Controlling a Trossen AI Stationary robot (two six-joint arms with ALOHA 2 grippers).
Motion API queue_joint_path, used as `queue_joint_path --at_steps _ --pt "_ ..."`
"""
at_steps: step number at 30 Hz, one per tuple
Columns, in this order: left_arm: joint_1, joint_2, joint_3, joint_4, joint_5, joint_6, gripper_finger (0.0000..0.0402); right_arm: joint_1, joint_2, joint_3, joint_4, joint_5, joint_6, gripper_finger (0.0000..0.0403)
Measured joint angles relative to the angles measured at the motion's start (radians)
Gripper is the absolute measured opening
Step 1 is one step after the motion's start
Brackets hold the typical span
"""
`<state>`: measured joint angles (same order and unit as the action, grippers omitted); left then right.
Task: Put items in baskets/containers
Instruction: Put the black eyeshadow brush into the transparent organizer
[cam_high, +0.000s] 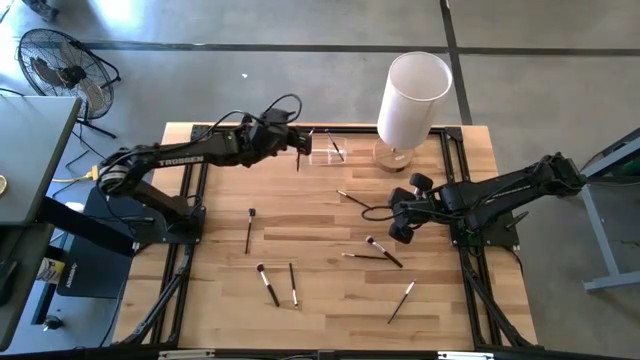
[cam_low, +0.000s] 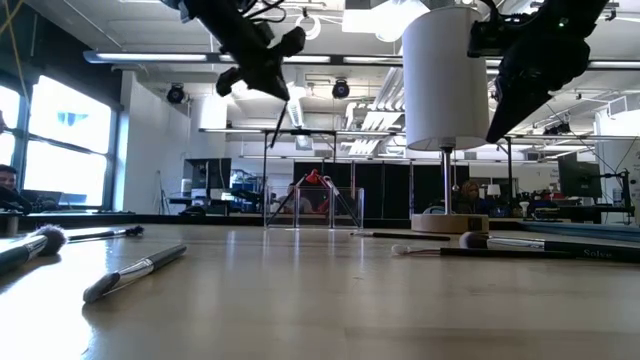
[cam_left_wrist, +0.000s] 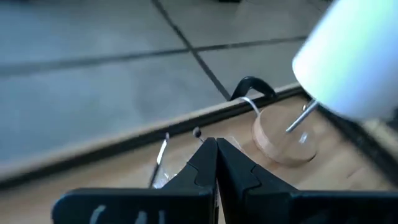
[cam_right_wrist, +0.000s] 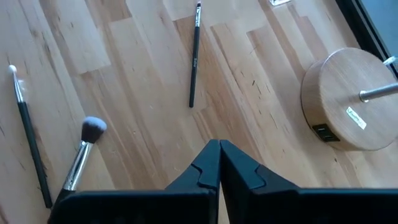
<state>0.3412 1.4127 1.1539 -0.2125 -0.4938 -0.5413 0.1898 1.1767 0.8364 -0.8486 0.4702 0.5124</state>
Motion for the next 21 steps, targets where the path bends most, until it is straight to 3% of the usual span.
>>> queue_joint_path --at_steps 4,8,13,21 --pt "-0.001 0.002 0.0 0.091 0.003 0.298 0.0 0.0 0.0 0.0 0.0 0.018 0.07 0.0001" --pt "0.013 0.033 -0.003 0.109 0.021 0.411 0.0 0.0 0.0 0.0 0.0 0.039 0.159 0.0004" --pt "0.112 0.042 -0.028 0.216 0.259 0.453 0.0 -0.002 0.0 0.0 0.0 0.044 0.295 0.0001" --pt "0.289 0.045 -0.165 0.473 0.593 0.508 0.0 -0.028 0.0 0.0 0.008 0.059 0.472 0.0002"
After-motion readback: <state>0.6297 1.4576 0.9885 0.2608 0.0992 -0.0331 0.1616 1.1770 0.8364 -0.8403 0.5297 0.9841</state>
